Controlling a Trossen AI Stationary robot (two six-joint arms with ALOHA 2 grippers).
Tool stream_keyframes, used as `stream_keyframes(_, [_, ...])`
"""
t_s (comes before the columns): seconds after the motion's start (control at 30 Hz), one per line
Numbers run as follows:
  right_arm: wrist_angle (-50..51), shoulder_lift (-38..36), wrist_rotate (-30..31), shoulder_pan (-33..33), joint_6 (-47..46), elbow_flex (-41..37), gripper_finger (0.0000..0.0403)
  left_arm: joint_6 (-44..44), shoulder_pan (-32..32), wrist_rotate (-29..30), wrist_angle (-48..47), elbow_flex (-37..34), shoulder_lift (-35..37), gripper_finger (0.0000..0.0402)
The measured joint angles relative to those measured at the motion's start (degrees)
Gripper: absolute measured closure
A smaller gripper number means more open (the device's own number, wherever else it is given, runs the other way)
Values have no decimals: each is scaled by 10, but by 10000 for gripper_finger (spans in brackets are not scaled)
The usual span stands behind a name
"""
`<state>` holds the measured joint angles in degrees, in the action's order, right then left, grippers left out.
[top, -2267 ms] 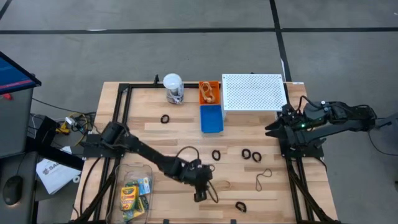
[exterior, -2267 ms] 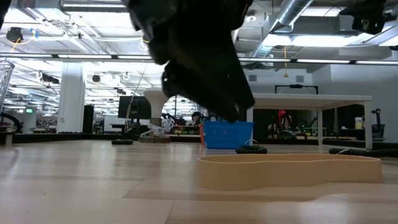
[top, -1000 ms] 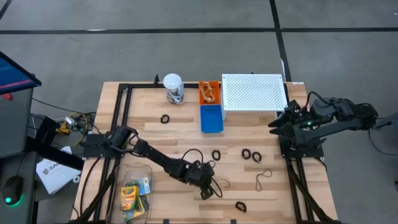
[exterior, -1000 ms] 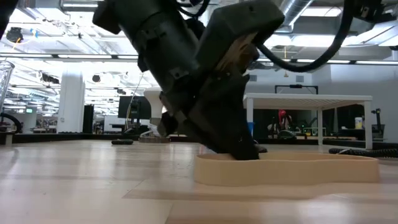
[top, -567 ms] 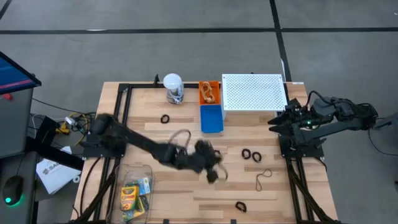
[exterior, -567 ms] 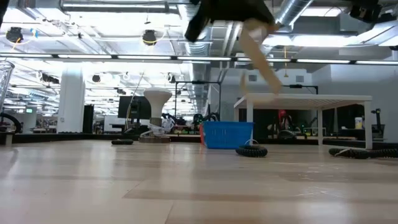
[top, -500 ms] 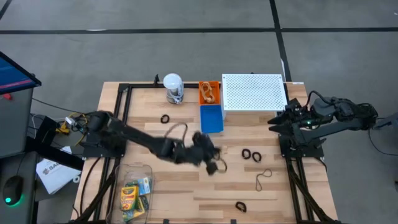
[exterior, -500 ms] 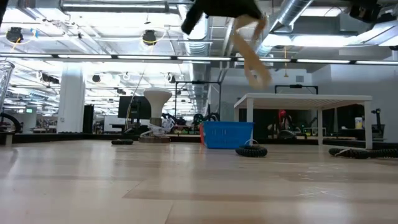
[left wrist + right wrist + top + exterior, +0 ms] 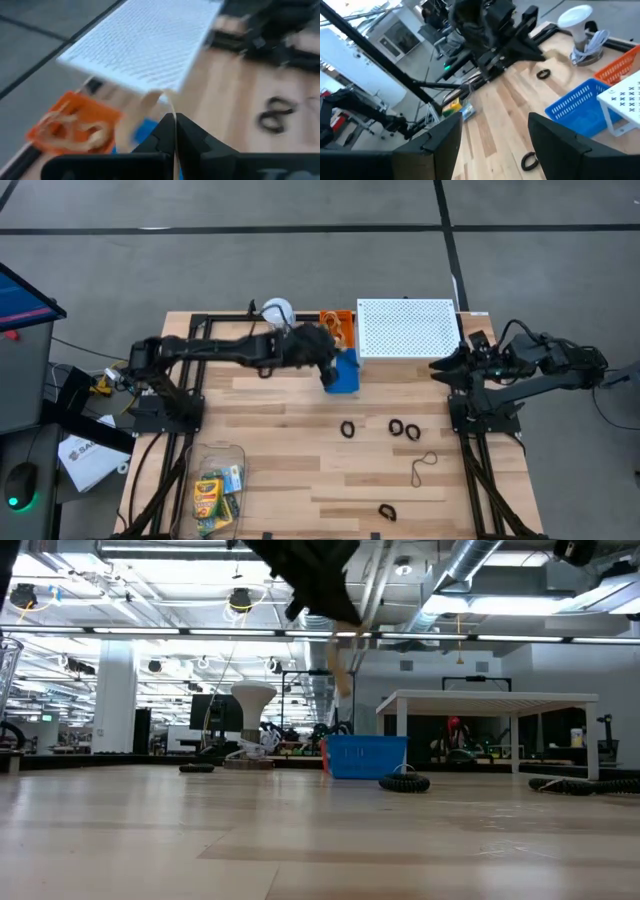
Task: Pick & Place Office Desk Supplies
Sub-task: Put the brown rubber band into the orange basket
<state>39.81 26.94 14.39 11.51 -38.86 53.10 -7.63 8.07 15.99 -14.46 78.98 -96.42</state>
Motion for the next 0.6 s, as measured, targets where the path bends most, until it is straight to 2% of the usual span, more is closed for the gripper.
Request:
stream_keyframes(0.17, [-2,0,37,0,-15,0,179,17,65,-22,-3,0,-2,401])
stream_keyframes(0.33, [-28,0,51,0,-10,0,179,39,128,-82,53,0,-15,401])
stream_keyframes(0.6, [-30,0,48,1,-15,0,179,13,181,-90,88,0,-90,401])
